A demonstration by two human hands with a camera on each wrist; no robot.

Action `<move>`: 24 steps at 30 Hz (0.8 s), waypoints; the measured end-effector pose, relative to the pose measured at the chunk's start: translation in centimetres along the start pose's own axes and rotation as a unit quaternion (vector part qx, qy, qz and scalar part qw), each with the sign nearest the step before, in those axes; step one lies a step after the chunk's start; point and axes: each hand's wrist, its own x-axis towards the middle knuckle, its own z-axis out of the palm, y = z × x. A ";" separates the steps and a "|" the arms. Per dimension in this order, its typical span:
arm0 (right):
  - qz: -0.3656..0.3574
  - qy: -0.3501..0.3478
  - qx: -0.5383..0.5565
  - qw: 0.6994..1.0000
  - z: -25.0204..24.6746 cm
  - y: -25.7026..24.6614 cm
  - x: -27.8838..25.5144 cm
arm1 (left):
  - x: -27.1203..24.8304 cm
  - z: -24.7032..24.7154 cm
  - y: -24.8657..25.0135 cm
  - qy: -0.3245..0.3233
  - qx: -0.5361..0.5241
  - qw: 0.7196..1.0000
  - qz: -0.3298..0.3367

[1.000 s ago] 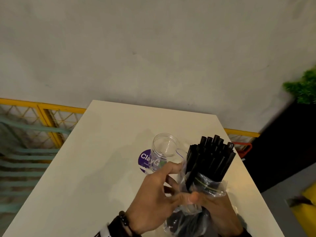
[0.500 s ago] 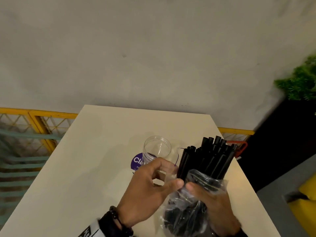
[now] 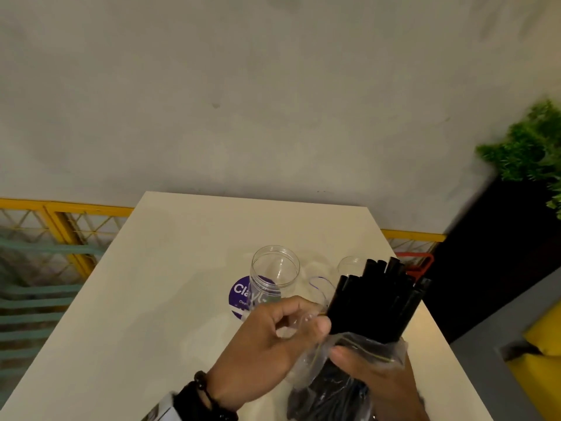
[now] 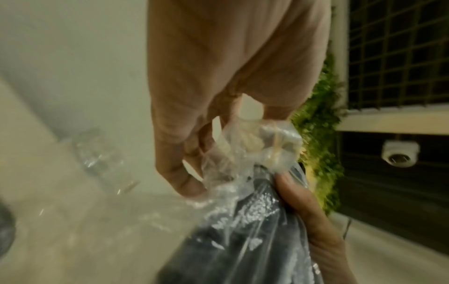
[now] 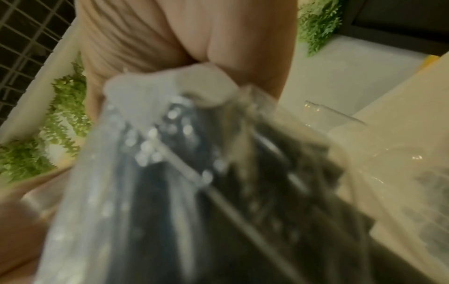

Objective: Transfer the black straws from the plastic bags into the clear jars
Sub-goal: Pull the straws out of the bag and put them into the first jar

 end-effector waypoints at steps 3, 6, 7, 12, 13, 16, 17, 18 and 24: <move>-0.028 0.010 0.060 0.998 -0.2 0.2 1.4 | 0.4 -0.7 0.0 0.018 0.035 0.999 0.005; -0.088 0.031 0.060 0.994 0.4 0.3 1.9 | 0.5 -1.3 0.3 0.002 0.046 0.999 -0.025; -0.100 0.018 0.076 0.992 0.1 -0.1 1.7 | 0.5 -1.4 0.5 -0.005 0.047 0.998 -0.032; -0.145 0.014 0.060 0.987 0.1 -2.4 0.1 | 2.0 -5.0 -0.5 0.080 0.048 0.993 -0.071; -0.140 0.027 0.060 0.988 -0.2 -2.5 -0.2 | 2.7 -6.3 -1.7 0.127 0.127 0.981 -0.077; -0.119 0.067 0.034 0.990 -1.2 -1.5 -0.1 | 4.7 -8.0 -5.8 0.182 0.286 0.926 -0.167; -0.113 0.083 0.032 0.990 -1.2 -1.5 -0.1 | 5.2 -7.9 -7.0 0.168 0.290 0.924 -0.186; -0.116 0.085 0.033 0.989 -1.0 -1.5 -0.2 | 5.8 -7.5 -8.0 0.152 0.282 0.928 -0.191; -0.094 0.092 -0.003 0.991 -0.9 -1.4 0.0 | 7.8 -6.4 -12.4 0.160 0.226 0.952 -0.134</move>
